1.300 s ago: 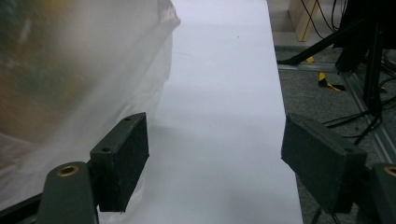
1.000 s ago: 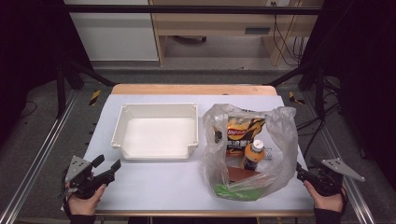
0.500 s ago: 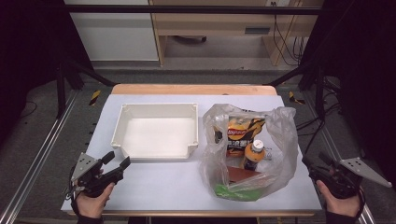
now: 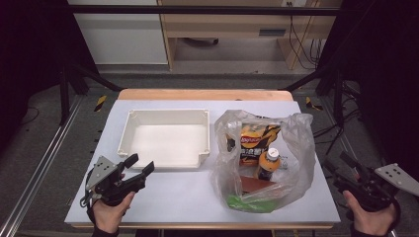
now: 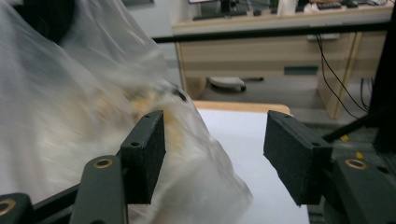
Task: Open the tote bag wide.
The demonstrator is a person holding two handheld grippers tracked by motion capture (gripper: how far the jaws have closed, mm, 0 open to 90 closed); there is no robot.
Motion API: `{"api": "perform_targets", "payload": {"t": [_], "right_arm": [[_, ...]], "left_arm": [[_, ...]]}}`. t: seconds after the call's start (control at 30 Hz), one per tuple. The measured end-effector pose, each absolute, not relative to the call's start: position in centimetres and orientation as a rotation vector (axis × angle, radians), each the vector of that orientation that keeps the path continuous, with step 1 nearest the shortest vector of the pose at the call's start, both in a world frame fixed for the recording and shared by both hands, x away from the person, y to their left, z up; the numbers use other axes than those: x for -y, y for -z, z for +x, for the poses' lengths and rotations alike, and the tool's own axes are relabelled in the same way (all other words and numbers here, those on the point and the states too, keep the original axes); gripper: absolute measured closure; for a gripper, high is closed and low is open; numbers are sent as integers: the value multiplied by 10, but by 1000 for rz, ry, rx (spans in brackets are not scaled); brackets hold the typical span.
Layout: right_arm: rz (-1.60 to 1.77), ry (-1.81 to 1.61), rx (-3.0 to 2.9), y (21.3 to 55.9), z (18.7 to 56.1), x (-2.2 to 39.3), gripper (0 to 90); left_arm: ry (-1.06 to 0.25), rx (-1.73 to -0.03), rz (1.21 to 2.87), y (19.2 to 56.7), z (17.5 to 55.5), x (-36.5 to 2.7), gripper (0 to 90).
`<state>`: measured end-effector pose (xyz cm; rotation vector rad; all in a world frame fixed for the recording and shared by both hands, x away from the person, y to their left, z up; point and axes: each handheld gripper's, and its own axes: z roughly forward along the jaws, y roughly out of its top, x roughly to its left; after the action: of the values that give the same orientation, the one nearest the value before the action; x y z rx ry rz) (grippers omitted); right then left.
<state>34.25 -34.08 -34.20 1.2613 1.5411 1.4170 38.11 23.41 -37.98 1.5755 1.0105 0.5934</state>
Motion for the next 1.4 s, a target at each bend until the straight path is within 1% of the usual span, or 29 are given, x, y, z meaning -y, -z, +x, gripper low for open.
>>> {"api": "perform_targets", "payload": {"t": [0.07,0.13,0.17,0.2,0.27,0.43,0.5,0.57,0.6,0.63,0.7,0.8,0.83,0.9,1.0,1.03,1.1,1.27,1.33,1.37,1.4], "right_arm": [[1219,-1459,-1536,331,335,336,399],[1208,-1469,-1538,329,333,335,401],[1184,-1490,-1560,323,329,330,402],[1184,-1490,-1560,323,329,330,402],[1142,-1506,-1596,316,323,321,396],[1082,-1543,-1653,309,321,307,382],[1057,-1535,-1715,310,325,294,384],[1058,-1488,-1759,313,331,285,425],[1058,-1488,-1759,313,331,285,425],[1063,-1458,-1786,318,337,279,507],[1078,-1469,-1809,323,343,276,619],[1082,-1477,-1832,330,350,272,729],[1082,-1477,-1832,330,350,272,729],[1078,-1467,-1849,333,353,268,791],[1082,-1467,-1859,336,357,264,854],[1085,-1466,-1859,337,359,262,873],[1083,-1463,-1864,338,360,260,881],[1074,-1453,-1870,339,360,256,886],[1072,-1455,-1871,338,358,256,885],[1074,-1458,-1874,338,357,257,880],[1073,-1461,-1874,339,356,257,876]], "left_arm": [[-579,-964,1592,370,378,-216,352],[-577,-948,1598,367,376,-210,353],[-562,-918,1604,361,374,-199,354],[-562,-918,1604,361,374,-199,355],[-547,-877,1626,354,370,-184,358],[-530,-830,1647,347,367,-166,359],[-510,-799,1653,344,365,-156,357],[-501,-790,1654,344,364,-153,358],[-491,-782,1657,344,364,-151,358],[-483,-767,1661,343,361,-145,357],[-472,-750,1663,342,359,-139,357],[-467,-738,1669,341,357,-134,357],[-460,-729,1672,341,356,-131,357],[-449,-713,1672,339,355,-124,357],[-431,-689,1682,338,353,-113,357],[-423,-676,1689,337,352,-107,358],[-409,-661,1693,335,352,-100,358],[-404,-646,1719,333,352,-85,378],[-401,-640,1739,333,353,-79,423],[-411,-636,1752,334,354,-77,513],[-406,-641,1783,336,357,-74,562]]}}
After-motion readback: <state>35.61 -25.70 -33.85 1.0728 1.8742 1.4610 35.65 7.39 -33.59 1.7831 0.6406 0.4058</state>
